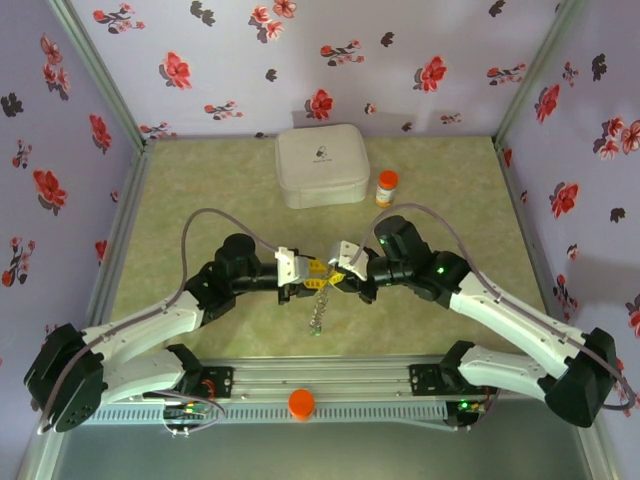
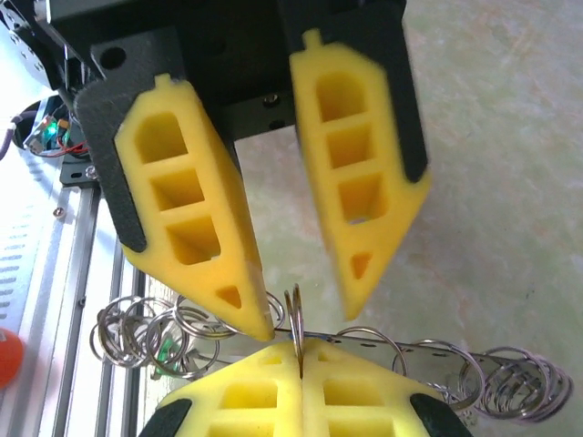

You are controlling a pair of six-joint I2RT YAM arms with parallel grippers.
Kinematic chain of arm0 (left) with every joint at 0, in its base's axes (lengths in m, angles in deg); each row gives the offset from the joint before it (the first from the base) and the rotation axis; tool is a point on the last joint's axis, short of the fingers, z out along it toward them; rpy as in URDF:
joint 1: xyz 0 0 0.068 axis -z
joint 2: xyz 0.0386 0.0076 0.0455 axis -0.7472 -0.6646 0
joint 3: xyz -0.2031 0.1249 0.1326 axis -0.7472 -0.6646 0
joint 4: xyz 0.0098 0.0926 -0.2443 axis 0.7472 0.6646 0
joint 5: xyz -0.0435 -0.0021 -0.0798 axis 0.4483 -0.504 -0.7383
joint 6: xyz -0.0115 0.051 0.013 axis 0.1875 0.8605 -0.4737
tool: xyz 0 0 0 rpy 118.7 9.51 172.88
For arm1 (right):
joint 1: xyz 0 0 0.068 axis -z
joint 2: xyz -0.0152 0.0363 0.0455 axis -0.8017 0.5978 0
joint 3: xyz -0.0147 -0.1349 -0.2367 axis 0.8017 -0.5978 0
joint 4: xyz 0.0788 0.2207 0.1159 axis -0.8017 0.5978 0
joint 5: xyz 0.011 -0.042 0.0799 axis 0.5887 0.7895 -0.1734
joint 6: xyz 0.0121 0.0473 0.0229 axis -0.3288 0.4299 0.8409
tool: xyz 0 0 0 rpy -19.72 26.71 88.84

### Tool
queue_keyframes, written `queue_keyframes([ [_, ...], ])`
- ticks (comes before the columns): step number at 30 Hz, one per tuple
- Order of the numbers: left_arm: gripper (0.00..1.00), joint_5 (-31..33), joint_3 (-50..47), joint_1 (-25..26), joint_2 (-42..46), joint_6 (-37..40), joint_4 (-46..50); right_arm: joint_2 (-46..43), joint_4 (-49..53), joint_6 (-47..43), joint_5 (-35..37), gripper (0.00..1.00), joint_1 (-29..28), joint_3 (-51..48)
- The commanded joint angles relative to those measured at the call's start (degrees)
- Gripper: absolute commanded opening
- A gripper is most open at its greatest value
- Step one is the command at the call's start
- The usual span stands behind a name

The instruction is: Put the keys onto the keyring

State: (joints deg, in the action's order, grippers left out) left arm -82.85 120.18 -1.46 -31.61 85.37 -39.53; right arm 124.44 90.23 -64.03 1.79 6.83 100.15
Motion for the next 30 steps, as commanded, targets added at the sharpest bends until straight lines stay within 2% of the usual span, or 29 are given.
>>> queue_keyframes([
  [1,0.28,1.7,3.8,0.2,0.1,4.2,7.4,1.0,3.6,-1.9,0.7,0.00,-0.4,4.2],
  [4,0.25,1.7,6.8,0.2,-1.3,6.9,15.9,3.5,9.4,-5.4,3.5,0.00,-0.8,7.2],
  [8,0.22,0.8,9.0,0.2,-2.8,8.8,20.5,7.2,15.4,-8.6,5.9,0.00,-1.6,11.3],
  [23,0.18,-0.3,9.2,0.2,-3.2,9.5,20.1,8.7,13.3,-7.7,4.8,0.00,-3.3,12.6],
  [30,0.04,-0.4,8.9,0.2,-2.2,9.5,18.6,8.1,11.8,-7.1,3.9,0.00,-3.5,12.0],
])
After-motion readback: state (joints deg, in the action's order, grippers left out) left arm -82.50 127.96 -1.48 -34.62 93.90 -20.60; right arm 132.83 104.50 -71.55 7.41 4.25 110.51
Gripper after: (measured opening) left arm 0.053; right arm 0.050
